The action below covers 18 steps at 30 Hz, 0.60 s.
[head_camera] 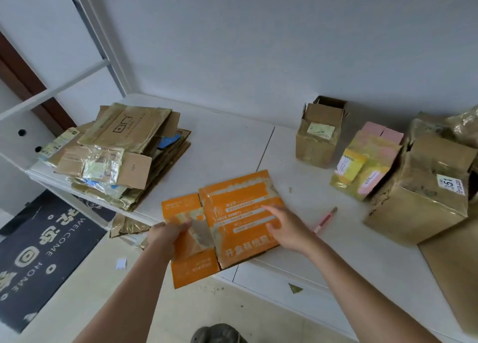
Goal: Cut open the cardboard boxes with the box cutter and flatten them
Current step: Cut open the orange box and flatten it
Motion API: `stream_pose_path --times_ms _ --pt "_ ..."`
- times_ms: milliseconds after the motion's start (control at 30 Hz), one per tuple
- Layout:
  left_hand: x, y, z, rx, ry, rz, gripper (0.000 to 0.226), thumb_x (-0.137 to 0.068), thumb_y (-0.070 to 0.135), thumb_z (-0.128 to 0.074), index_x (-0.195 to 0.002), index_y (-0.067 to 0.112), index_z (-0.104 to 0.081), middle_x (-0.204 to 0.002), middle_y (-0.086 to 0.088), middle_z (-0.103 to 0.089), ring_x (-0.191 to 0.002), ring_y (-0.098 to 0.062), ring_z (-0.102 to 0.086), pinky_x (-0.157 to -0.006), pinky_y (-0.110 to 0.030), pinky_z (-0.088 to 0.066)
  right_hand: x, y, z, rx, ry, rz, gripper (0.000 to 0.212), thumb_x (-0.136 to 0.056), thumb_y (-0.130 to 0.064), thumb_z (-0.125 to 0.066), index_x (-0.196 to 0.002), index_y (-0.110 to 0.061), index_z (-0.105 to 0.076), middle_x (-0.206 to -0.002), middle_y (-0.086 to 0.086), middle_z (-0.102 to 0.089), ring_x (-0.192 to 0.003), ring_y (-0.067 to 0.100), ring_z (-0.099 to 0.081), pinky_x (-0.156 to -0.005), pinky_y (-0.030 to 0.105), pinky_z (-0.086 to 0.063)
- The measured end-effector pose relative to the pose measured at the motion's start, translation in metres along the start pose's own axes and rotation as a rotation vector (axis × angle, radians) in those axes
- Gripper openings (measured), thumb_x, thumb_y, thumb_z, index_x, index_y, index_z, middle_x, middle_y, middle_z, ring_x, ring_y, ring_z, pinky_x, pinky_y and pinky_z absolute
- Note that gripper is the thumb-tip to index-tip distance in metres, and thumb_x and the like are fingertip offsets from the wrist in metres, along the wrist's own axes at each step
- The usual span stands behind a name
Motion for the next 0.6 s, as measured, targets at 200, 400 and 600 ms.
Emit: stream_pose_path --times_ms 200,400,600 --pt "-0.005 -0.012 -0.008 0.017 0.027 0.000 0.056 -0.069 0.025 -0.090 -0.113 0.006 -0.060 -0.102 -0.013 -0.065 -0.097 -0.035 -0.065 -0.086 -0.050 -0.054 -0.019 0.000 -0.068 0.443 -0.314 -0.064 0.088 -0.083 -0.083 -0.036 -0.148 -0.054 0.015 -0.148 -0.006 0.048 -0.133 0.036 0.047 -0.109 0.064 0.020" --pt "-0.003 -0.011 -0.003 -0.029 -0.070 -0.037 0.039 -0.088 0.020 -0.072 -0.120 0.002 -0.057 -0.108 -0.014 -0.066 -0.096 -0.031 -0.065 -0.082 -0.045 -0.053 -0.022 0.008 -0.078 0.534 -0.339 -0.078 0.099 -0.071 -0.091 -0.036 -0.122 -0.062 0.044 -0.135 -0.006 0.062 -0.120 0.037 0.056 -0.101 0.065 0.028" --pt "0.019 0.026 0.008 0.264 -0.279 -0.259 0.025 -0.098 0.007 -0.055 -0.122 0.011 -0.056 -0.107 -0.014 -0.070 -0.091 -0.029 -0.071 -0.075 -0.047 -0.059 -0.008 -0.022 -0.063 0.322 0.194 -0.030 0.099 -0.074 -0.082 -0.049 -0.141 -0.058 0.019 -0.155 -0.003 0.040 -0.144 0.037 0.032 -0.115 0.065 0.002"
Point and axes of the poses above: each hand's wrist, its own x-axis away from the middle knuckle, its own z-axis out of the back of the hand, y = z × x, the point moved 3 cm from there along -x, towards the middle knuckle
